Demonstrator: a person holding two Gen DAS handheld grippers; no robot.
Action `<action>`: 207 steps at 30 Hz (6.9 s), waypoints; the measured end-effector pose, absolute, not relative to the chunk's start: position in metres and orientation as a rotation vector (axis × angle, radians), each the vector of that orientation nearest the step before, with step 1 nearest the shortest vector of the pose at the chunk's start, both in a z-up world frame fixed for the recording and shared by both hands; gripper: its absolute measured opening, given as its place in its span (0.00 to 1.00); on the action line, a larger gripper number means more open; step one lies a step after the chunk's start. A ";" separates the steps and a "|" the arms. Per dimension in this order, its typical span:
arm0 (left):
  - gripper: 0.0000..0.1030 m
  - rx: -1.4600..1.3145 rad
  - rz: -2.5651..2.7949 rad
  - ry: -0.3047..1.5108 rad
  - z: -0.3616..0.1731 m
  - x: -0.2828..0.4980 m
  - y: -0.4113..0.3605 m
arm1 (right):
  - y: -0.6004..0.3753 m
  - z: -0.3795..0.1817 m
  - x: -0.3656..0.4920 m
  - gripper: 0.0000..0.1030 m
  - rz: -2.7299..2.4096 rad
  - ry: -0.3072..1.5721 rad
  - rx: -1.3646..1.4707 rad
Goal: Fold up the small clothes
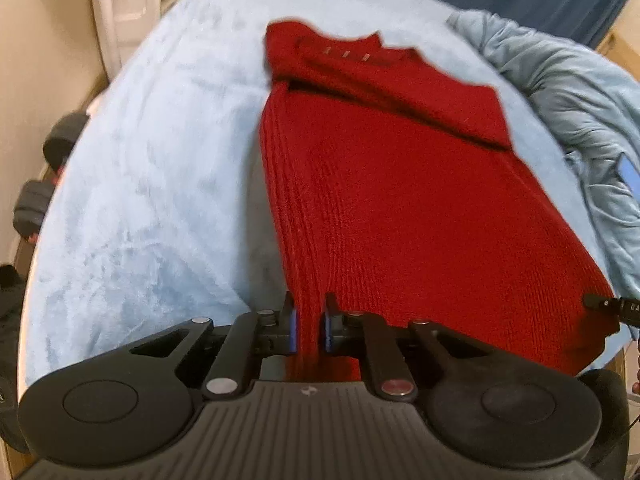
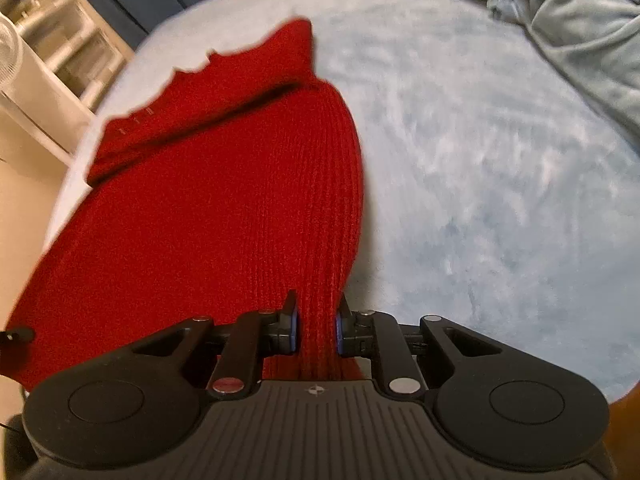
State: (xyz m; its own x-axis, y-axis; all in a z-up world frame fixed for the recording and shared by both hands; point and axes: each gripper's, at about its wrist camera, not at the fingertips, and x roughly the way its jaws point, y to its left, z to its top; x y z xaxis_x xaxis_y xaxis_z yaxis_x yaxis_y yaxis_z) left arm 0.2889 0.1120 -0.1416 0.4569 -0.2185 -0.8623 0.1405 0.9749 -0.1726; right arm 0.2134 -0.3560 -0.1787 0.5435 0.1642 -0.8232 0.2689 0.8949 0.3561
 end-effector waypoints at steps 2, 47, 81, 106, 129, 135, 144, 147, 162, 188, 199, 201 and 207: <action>0.10 -0.060 -0.232 1.047 -0.131 0.277 0.110 | -0.355 -0.162 0.202 0.16 -0.044 0.958 0.489; 0.10 -0.236 -0.140 1.210 -0.135 0.181 0.154 | -0.357 -0.133 0.082 0.16 -0.090 1.132 0.591; 0.82 0.041 0.015 0.947 -0.190 0.497 0.072 | -0.434 -0.236 0.369 0.65 -0.301 0.838 0.796; 0.18 -0.148 0.075 0.970 -0.209 0.510 0.113 | -0.424 -0.222 0.371 0.14 -0.323 0.768 0.680; 0.99 0.058 0.178 1.035 -0.196 0.333 0.110 | -0.366 -0.223 0.228 0.72 -0.423 0.942 0.542; 1.00 0.087 0.155 0.943 -0.134 0.268 0.099 | -0.336 -0.139 0.166 0.80 -0.299 0.754 0.514; 1.00 0.050 0.091 0.888 -0.093 0.163 0.055 | -0.248 -0.085 0.077 0.85 -0.245 0.658 0.345; 1.00 0.102 0.064 0.864 -0.093 0.136 0.041 | -0.229 -0.083 0.056 0.85 -0.186 0.686 0.377; 1.00 0.093 0.052 0.820 -0.078 0.107 0.033 | -0.209 -0.062 0.032 0.85 -0.129 0.558 0.296; 1.00 0.024 0.109 0.847 -0.077 0.201 0.034 | -0.261 -0.094 0.108 0.85 -0.225 0.658 0.403; 1.00 0.036 0.177 0.871 -0.102 0.247 0.048 | -0.333 -0.169 0.164 0.86 -0.340 0.763 0.874; 1.00 0.049 0.195 0.887 -0.113 0.258 0.051 | -0.340 -0.181 0.169 0.86 -0.363 0.766 0.910; 1.00 0.070 0.272 0.937 -0.152 0.296 0.066 | -0.374 -0.224 0.190 0.86 -0.386 0.821 1.092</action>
State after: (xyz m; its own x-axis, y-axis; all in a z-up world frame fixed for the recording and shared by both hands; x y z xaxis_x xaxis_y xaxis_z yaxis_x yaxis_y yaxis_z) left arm 0.2959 0.0663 -0.1515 0.5605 0.2605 -0.7861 -0.2001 0.9637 0.1766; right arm 0.1903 -0.3739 -0.2238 0.6530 0.1092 -0.7495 0.6467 0.4348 0.6267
